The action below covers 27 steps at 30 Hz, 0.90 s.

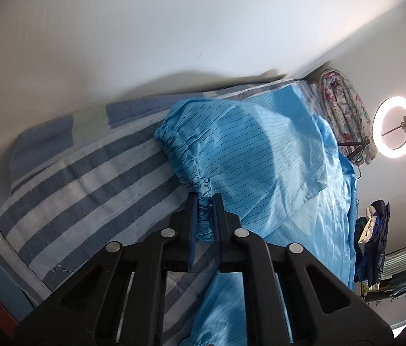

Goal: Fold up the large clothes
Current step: 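Reach the left gripper to the coat's sleeve cuff and grasp it, then fold the sleeve across the coat with the left gripper while the right grasps the side edge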

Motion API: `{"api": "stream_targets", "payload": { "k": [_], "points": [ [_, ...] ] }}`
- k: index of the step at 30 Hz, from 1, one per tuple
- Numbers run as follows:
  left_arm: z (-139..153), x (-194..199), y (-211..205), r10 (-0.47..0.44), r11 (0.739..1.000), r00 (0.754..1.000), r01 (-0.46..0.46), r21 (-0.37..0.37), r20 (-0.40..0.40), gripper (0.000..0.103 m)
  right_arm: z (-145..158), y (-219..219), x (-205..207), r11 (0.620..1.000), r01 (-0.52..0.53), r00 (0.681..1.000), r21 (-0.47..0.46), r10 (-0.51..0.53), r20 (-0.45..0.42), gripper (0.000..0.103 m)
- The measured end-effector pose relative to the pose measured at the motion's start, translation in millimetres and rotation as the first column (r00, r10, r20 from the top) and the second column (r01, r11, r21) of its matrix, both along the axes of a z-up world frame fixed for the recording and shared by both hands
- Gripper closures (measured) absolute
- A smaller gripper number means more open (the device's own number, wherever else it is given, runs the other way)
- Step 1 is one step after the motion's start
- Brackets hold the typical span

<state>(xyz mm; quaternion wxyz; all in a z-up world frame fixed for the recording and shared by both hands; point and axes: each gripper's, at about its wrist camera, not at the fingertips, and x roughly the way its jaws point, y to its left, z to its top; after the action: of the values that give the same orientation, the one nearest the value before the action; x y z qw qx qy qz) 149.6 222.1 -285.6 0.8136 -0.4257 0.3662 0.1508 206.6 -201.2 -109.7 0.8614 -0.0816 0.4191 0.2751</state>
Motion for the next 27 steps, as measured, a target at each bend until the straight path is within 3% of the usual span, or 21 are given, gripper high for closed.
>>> {"api": "stream_targets", "payload": {
  "k": [4,9,14,18,21,22,23,27],
  "points": [
    [17.6,-7.3,-11.9,-0.051,0.998,0.997,0.05,0.031,0.052,0.1,-2.1,4.6,4.6,1.0,-0.01,1.0,0.0,0.01,-0.015,0.057],
    [24.2,-26.7,-30.7,-0.083,0.996,0.994,0.085,-0.025,0.073,0.1,-3.7,24.7,18.3,0.999,-0.042,0.998,0.026,0.043,-0.035,0.062],
    [19.3,-38.5,-58.4,-0.151,0.988,0.987,0.152,-0.004,0.057,0.1,-10.4,69.2,36.3,0.993,-0.1,0.992,0.066,0.104,-0.066,0.065],
    [13.9,-42.2,-66.3,-0.189,0.982,0.981,0.189,-0.002,0.041,0.099,-26.4,117.1,47.9,0.985,-0.168,0.982,0.041,0.171,-0.079,0.067],
    [14.2,-56.2,-58.4,-0.168,0.985,0.984,0.169,-0.019,0.059,0.07,-45.8,149.7,55.4,0.979,-0.205,0.973,0.011,0.205,-0.107,0.069],
    [16.2,-58.6,-57.2,-0.151,0.988,0.986,0.152,-0.014,0.066,0.053,-52.4,158.8,57.1,0.976,-0.218,0.969,0.002,0.216,-0.117,0.07],
    [17.6,-62.4,-52.7,-0.129,0.991,0.989,0.13,-0.012,0.073,0.043,-58.1,166.2,58.5,0.974,-0.228,0.966,-0.004,0.226,-0.126,0.07],
    [9.1,-60.1,-30.8,-0.076,0.994,0.995,0.08,-0.068,0.068,0.042,-74.5,182.2,63.3,0.971,-0.235,0.952,0.039,0.238,-0.192,0.071]
  ]
}}
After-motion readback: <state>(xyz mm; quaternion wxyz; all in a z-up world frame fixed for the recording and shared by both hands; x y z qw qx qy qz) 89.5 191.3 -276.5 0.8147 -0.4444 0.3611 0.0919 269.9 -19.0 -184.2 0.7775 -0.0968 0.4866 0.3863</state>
